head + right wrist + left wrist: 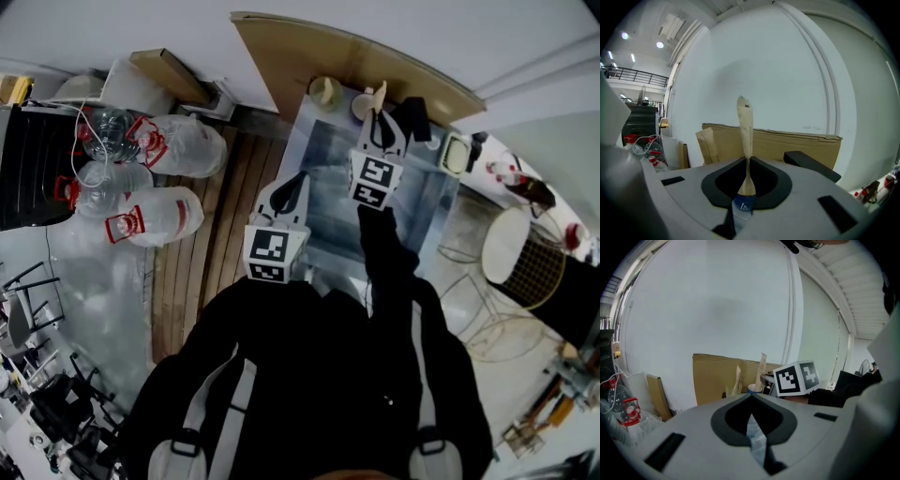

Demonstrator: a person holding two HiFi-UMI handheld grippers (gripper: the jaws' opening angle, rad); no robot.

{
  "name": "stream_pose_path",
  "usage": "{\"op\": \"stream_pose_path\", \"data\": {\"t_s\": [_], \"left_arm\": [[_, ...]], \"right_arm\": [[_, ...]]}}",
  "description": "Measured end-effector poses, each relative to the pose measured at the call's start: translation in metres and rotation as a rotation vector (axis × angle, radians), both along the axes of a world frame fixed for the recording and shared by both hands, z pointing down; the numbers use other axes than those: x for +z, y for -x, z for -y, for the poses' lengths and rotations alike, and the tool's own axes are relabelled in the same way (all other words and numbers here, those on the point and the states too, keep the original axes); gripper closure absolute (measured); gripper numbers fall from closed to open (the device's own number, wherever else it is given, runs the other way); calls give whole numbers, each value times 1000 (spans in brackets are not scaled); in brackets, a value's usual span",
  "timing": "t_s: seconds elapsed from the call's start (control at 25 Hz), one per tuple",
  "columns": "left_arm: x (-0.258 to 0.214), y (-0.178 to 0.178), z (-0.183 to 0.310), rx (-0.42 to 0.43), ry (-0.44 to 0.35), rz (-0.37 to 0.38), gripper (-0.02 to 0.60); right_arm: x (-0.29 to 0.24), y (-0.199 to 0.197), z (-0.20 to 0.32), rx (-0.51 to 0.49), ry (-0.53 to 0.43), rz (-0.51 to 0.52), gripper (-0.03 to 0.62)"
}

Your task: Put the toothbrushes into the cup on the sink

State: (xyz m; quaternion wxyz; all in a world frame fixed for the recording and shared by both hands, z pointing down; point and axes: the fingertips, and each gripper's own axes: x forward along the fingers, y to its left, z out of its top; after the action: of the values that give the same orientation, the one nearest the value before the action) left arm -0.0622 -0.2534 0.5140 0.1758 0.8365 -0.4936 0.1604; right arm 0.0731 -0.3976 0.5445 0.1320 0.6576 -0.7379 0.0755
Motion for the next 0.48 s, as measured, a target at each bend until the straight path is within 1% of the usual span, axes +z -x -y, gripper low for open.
{"op": "stream_pose_path", "data": {"t_s": [0.16,0.24,0.28,0.36,0.48], "left_arm": [[-3,-3,-1,1,-4,-8,580],[-4,-6,-3,4,-6,-12,580],[-5,-7,-4,5,-6,-13,580],[-7,-7,-7,6,-7,-13,580],[-10,-6,-10,8,-14,-13,580]], "right_arm": [[8,-4,-5,28,61,-7,573],[10,-3,-6,25,87,9,510],[9,-2,-7,22,96,15,497],[5,-2,-11,19,96,19,491],[-5,-3,-17,15,62,19,490]]}}
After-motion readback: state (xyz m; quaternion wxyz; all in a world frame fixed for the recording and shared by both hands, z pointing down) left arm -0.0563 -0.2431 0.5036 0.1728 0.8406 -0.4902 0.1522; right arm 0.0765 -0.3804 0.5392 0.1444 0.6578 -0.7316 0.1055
